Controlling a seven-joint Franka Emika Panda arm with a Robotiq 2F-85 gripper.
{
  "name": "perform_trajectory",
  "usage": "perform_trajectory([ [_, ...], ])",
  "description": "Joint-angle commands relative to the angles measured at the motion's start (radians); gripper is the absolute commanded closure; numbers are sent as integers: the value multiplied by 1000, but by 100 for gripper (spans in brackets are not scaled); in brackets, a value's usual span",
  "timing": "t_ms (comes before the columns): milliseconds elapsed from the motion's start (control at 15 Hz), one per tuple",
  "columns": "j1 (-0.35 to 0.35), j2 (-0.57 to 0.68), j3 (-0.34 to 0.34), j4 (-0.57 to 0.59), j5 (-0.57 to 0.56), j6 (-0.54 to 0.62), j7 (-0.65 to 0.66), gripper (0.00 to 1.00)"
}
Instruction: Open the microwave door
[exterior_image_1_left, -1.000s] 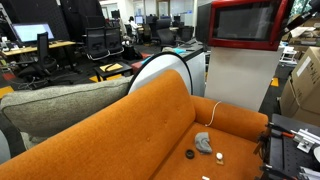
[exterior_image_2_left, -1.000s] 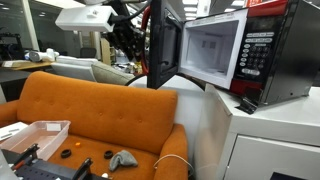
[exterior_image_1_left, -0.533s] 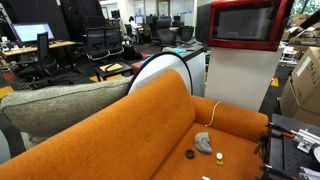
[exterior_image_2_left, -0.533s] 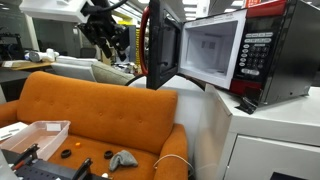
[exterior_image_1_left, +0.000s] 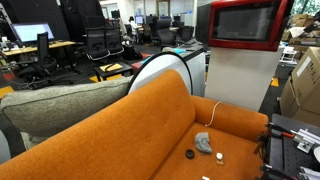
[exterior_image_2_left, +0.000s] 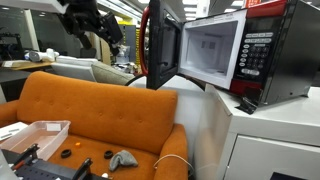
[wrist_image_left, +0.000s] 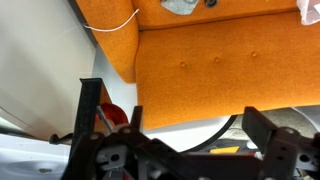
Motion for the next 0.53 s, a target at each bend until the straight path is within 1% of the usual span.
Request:
perform_trajectory([
  [0,23,-13,-11,4,-21,-9,21,0],
  [467,30,-13,-13,4,-20,-10,20,0],
])
